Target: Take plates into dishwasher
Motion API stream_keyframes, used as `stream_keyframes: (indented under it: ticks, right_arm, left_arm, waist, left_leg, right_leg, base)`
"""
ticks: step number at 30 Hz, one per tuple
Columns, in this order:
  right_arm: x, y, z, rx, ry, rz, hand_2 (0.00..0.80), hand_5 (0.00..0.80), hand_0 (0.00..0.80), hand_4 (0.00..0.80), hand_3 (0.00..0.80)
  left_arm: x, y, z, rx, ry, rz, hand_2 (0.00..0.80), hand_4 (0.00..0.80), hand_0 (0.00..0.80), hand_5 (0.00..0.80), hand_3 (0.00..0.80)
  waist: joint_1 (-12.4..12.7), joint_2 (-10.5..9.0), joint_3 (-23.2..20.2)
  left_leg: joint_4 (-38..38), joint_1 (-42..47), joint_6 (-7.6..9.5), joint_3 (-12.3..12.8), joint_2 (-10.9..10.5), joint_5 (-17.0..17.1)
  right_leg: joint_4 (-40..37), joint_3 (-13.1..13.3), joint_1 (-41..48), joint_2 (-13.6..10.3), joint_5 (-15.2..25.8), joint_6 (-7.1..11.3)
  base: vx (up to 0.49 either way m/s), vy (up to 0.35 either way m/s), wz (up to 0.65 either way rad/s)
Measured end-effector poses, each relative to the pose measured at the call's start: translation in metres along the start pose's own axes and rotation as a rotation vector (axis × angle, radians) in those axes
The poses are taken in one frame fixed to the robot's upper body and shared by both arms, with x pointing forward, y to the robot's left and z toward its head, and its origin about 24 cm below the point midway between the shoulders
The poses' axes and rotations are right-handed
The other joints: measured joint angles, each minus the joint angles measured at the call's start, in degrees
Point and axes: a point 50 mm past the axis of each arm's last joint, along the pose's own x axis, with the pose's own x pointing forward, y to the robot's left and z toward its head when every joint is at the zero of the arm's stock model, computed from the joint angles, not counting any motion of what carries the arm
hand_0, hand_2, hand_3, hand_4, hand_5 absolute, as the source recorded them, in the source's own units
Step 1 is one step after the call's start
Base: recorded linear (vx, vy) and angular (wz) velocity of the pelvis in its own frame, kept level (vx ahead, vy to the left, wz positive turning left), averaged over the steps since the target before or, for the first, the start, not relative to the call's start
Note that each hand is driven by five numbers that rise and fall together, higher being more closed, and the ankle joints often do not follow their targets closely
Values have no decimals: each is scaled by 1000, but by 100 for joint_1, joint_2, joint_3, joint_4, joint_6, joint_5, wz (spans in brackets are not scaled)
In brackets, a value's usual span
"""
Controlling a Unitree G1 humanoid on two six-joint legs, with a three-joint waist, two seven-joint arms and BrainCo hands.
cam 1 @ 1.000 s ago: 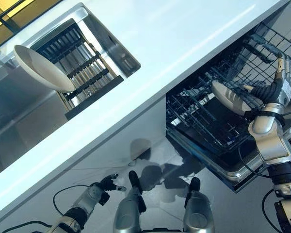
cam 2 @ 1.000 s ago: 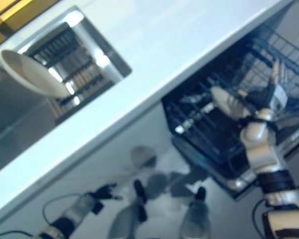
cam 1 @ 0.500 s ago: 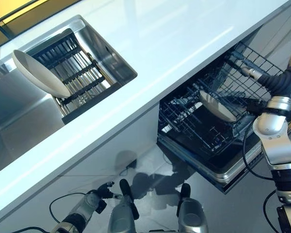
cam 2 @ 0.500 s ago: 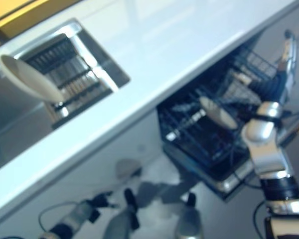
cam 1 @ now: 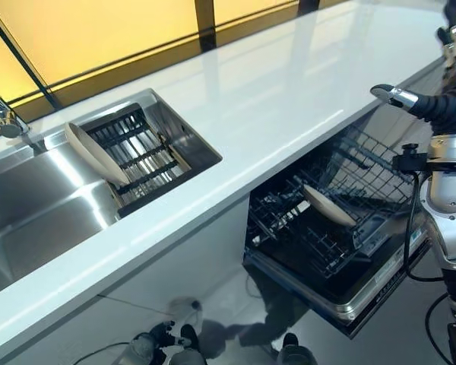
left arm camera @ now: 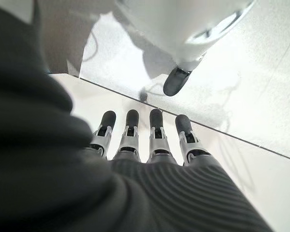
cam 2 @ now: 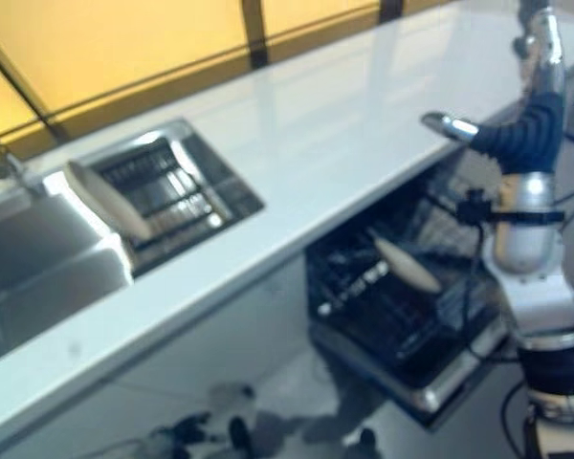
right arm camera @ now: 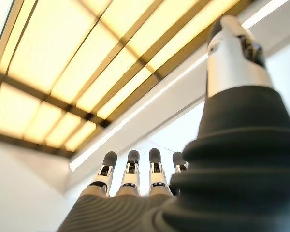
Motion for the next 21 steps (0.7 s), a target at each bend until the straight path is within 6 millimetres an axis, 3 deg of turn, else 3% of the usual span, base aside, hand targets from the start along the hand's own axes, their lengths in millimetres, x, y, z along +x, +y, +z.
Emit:
stream_keyframes:
  ticks: [5, 15, 19, 21]
  right_arm:
    - [-11, 32, -11, 188, 99, 103, 0, 0, 0, 0, 0]
    - [-28, 87, -28, 463, 339, 200, 0, 0, 0, 0, 0]
    - [-36, 115, -29, 563, 430, 239, 0, 0, 0, 0, 0]
    - [-35, 124, -25, 590, 441, 239, 0, 0, 0, 0, 0]
  left_arm:
    - [-1, 1, -5, -45, 15, 22, 0, 0, 0, 0, 0]
    - [-1, 21, -8, -71, 43, 94, 0, 0, 0, 0, 0]
    - [-2, 23, -14, -68, 76, 100, 0, 0, 0, 0, 0]
    - [-2, 23, -19, -87, 97, 98, 0, 0, 0, 0, 0]
  waist:
    - [46, -264, -222]
    - [507, -716, -430]
    - [730, -677, -409]
    - [818, -615, -365]
  left_leg:
    - [-8, -8, 39, -101, -178, -36]
    - [-33, -249, 216, -294, -452, -124]
    - [-31, -317, 266, -444, -465, -134]
    - [-38, -354, 297, -481, -505, -160]
  right_leg:
    - [-42, -112, 104, -151, 31, 57]
    - [732, -395, -77, -553, 31, 14]
    - [1067, -474, -166, -603, 331, -327]
    - [1217, -498, -209, -676, 566, -411]
  base:
    - [79, 236, 12]
    - [73, 172, 31]
    - [96, 174, 42]
    - [106, 178, 37]
